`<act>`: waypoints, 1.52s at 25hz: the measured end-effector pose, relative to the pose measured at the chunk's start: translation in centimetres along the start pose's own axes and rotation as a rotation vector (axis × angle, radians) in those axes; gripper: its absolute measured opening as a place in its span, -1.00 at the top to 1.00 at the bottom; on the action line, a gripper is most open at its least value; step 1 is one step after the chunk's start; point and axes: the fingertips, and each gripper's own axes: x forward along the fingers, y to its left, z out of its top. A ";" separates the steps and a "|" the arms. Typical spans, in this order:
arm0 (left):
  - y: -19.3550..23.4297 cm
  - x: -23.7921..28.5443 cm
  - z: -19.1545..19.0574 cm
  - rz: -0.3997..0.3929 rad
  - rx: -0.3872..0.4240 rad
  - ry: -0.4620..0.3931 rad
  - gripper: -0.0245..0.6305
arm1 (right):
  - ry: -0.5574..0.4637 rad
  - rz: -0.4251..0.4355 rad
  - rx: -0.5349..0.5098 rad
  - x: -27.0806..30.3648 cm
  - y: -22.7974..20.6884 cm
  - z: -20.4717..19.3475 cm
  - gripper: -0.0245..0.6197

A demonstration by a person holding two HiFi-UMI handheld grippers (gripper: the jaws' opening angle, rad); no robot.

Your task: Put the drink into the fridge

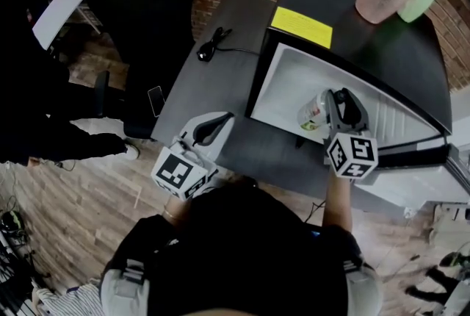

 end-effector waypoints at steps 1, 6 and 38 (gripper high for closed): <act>0.1 0.0 -0.1 0.006 0.003 0.002 0.93 | 0.002 0.003 -0.002 0.3 -0.2 -0.1 0.45; 0.3 0.2 -0.1 0.040 -0.002 0.017 0.93 | 0.017 0.010 -0.017 1.6 -1.2 -0.5 0.45; 0.9 -0.9 0.1 0.046 -0.011 0.016 0.93 | -0.134 -0.068 -0.034 -1.0 -0.9 2.0 0.51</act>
